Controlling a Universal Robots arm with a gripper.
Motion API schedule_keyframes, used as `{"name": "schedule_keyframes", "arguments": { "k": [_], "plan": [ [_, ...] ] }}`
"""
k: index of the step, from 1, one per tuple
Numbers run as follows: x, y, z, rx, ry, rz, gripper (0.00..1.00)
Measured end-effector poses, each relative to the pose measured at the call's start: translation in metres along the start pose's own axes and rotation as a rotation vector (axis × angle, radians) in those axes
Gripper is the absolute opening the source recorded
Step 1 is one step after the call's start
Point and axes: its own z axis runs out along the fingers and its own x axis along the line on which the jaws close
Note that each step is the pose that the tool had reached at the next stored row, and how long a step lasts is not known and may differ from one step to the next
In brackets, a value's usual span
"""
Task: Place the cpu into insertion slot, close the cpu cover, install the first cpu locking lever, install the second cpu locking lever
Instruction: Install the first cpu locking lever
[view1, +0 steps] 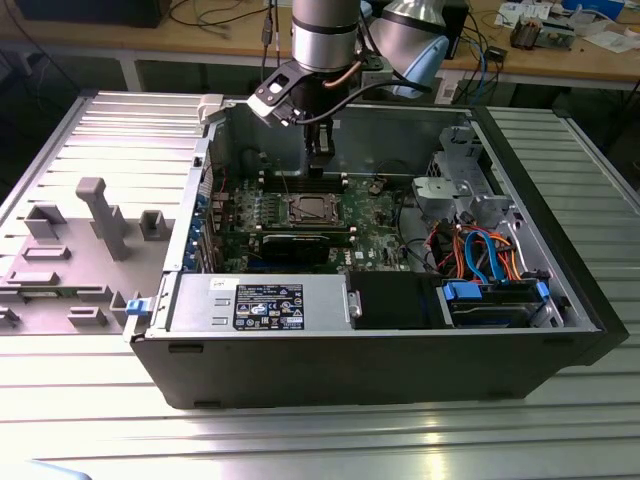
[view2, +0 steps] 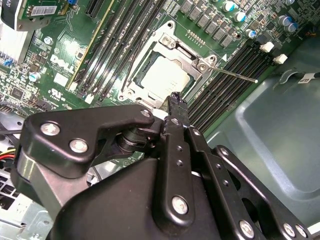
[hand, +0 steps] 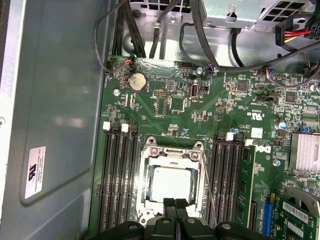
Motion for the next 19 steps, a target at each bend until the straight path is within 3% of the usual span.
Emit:
{"name": "schedule_keyframes", "arguments": {
  "k": [4,19],
  "plan": [
    [0.0000,0.0000,0.0000,-0.0002,0.0000,-0.007,0.11],
    [0.0000,-0.0003,0.0000,-0.0034,0.0005,-0.228,0.11]
  ]
}}
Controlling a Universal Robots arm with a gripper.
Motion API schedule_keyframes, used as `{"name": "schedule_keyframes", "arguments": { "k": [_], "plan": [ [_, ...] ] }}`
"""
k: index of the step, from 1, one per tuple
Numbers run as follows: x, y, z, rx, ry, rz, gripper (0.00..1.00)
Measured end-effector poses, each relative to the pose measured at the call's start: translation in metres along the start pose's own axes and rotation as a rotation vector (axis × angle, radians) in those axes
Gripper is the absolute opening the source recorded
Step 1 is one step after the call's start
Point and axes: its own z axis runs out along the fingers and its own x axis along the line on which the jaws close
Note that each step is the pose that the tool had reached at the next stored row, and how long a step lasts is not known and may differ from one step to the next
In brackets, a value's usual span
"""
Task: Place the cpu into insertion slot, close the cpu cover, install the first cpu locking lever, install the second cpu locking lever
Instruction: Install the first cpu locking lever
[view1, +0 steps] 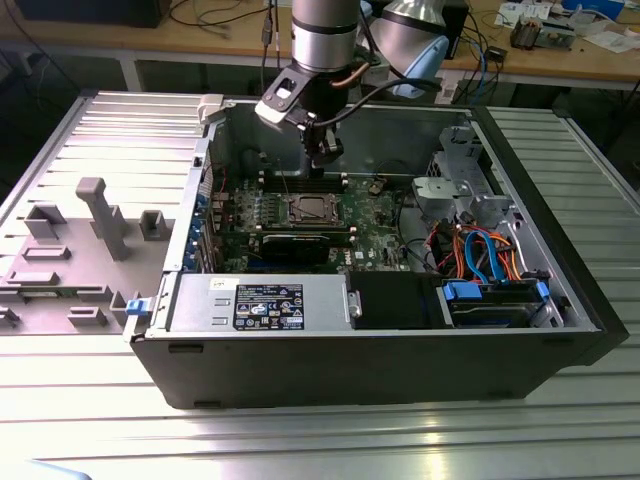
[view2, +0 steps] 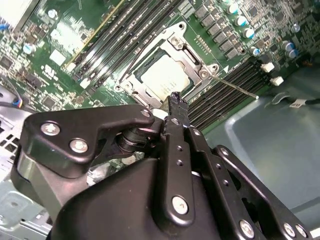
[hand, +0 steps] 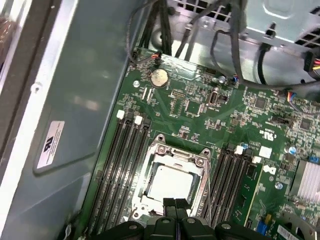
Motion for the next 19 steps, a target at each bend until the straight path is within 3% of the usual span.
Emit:
{"name": "schedule_keyframes", "arguments": {
  "k": [19],
  "plan": [
    [0.0001,-0.0006,0.0000,-0.0039,0.0005,-0.256,0.11]
  ]
}}
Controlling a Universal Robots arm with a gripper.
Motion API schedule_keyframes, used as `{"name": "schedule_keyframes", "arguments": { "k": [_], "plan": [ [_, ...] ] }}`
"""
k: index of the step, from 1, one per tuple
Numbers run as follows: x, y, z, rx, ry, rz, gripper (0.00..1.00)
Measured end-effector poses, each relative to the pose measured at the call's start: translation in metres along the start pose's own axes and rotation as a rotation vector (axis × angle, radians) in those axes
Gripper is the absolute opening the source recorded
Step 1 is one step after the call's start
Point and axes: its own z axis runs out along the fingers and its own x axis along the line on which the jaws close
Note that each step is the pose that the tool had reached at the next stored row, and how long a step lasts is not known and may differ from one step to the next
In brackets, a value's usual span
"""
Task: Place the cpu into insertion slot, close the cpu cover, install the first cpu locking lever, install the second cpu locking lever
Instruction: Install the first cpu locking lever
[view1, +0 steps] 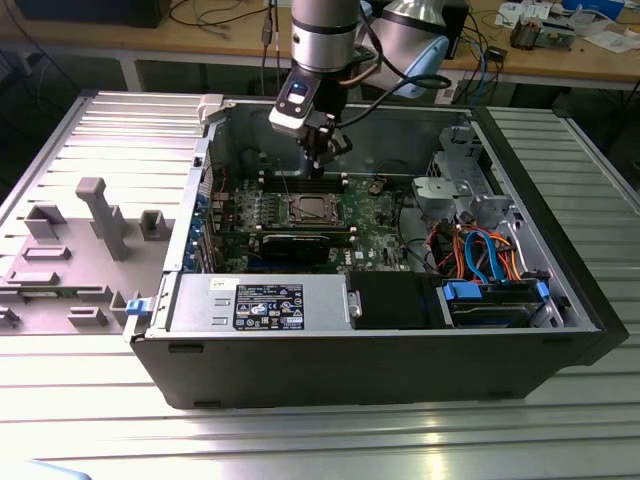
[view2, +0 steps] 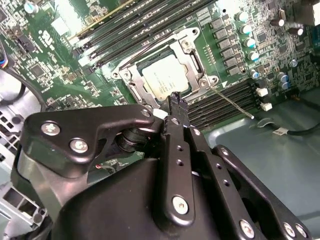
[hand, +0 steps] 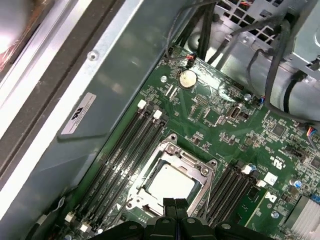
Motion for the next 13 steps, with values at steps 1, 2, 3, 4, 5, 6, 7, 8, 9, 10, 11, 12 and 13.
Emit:
{"name": "schedule_keyframes", "arguments": {
  "k": [1,2,3,4,5,6,7,8,9,10,11,12,13],
  "plan": [
    [0.0000,0.0000,0.0000,-0.0002,0.0000,-0.012,0.11],
    [0.0000,-0.0001,0.0000,-0.0004,0.0001,-0.028,0.11],
    [0.0000,-0.0001,0.0000,-0.0006,0.0001,-0.038,0.11],
    [0.0000,-0.0001,0.0000,-0.0007,0.0002,-0.047,0.11],
    [0.0000,-0.0001,0.0000,-0.0008,0.0001,-0.058,0.11],
    [0.0000,-0.0002,0.0000,-0.0010,0.0002,-0.066,0.11],
    [0.0000,-0.0003,0.0000,-0.0012,0.0002,-0.082,0.11],
    [0.0000,-0.0003,0.0000,-0.0014,0.0002,-0.094,0.11],
    [0.0000,-0.0004,0.0000,-0.0017,0.0003,-0.112,0.11],
    [0.0000,-0.0004,0.0000,-0.0019,0.0003,-0.123,0.11],
    [0.0000,-0.0004,0.0000,-0.0020,0.0003,-0.132,0.11],
    [0.0000,-0.0004,0.0000,-0.0021,0.0004,-0.144,0.11],
    [0.0000,-0.0005,0.0000,-0.0023,0.0004,-0.154,0.11]
  ]
}}
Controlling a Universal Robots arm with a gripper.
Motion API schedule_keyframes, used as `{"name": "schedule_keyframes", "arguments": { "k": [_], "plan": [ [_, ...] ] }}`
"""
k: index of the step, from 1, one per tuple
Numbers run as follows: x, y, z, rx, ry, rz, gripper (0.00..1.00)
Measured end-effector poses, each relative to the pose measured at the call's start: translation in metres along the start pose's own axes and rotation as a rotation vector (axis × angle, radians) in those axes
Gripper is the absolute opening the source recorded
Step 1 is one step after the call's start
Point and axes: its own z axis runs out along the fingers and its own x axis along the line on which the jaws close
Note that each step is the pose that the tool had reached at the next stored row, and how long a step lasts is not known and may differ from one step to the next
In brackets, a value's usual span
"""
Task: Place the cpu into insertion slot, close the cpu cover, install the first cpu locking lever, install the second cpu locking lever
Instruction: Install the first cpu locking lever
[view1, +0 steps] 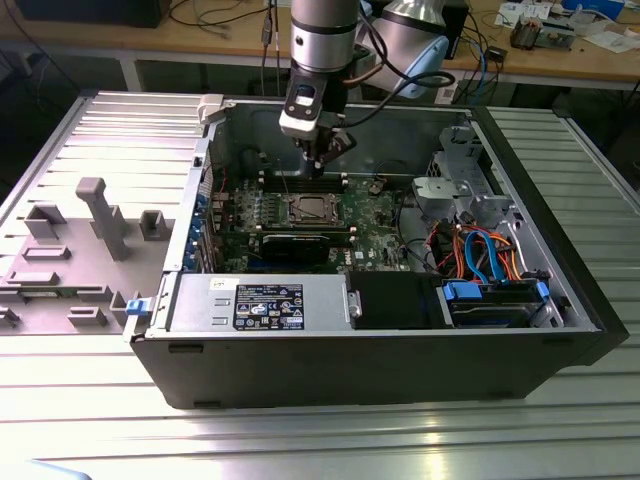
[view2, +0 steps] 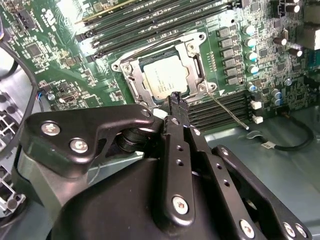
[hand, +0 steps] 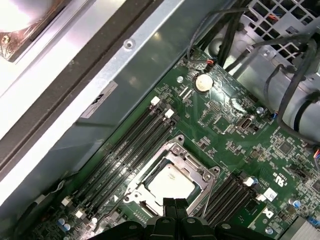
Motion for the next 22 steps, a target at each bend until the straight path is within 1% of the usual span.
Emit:
{"name": "schedule_keyframes", "arguments": {
  "k": [6,12,22],
  "plan": [
    [0.0001,-0.0001,0.0000,-0.0008,0.0001,-0.054,0.11],
    [0.0001,-0.0002,0.0000,-0.0015,0.0002,-0.099,0.11],
    [0.0001,-0.0002,0.0000,-0.0017,0.0002,-0.102,0.11]
  ]
}}
